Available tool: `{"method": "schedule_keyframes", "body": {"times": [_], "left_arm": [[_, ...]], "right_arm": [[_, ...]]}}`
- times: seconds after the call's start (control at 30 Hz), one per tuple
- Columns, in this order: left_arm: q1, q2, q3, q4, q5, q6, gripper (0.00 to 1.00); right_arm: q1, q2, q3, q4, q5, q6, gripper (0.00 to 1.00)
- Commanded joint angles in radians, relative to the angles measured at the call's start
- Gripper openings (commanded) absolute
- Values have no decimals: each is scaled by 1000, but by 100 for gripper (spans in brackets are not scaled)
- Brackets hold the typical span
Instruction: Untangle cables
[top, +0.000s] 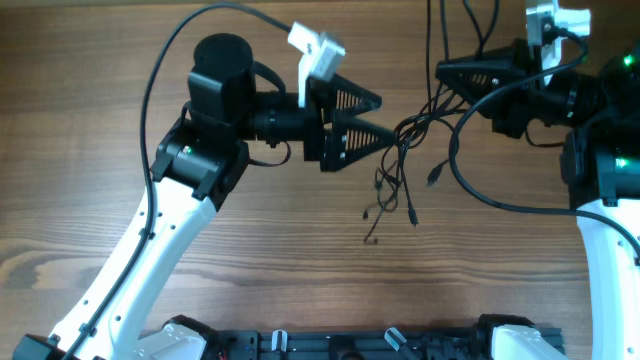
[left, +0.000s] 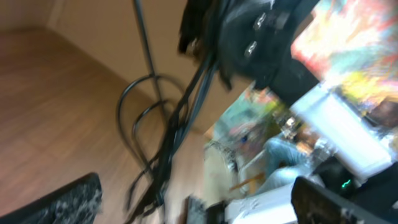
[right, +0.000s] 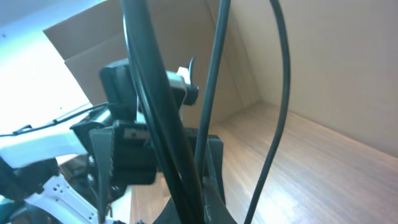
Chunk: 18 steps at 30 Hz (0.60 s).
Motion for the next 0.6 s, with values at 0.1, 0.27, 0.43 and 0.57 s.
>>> {"method": "schedule_keyframes", "body": {"times": [0.1,0.27,0.43,0.57], "left_arm": [[-12,-9,-1,-100,-60,311,84],[-105,-9,-1,-65,-90,311,87],[-150,-9,-1,-53,-165,311,45],[-150,-9,-1,-49,-165,311,4]], "right_arm": [[-2,5,9,146,-124,212,4],[-2,5,9,147,-124,226,4],[-2,5,9,146,-124,225,4],[-2,5,9,147,-127,224,4]]}}
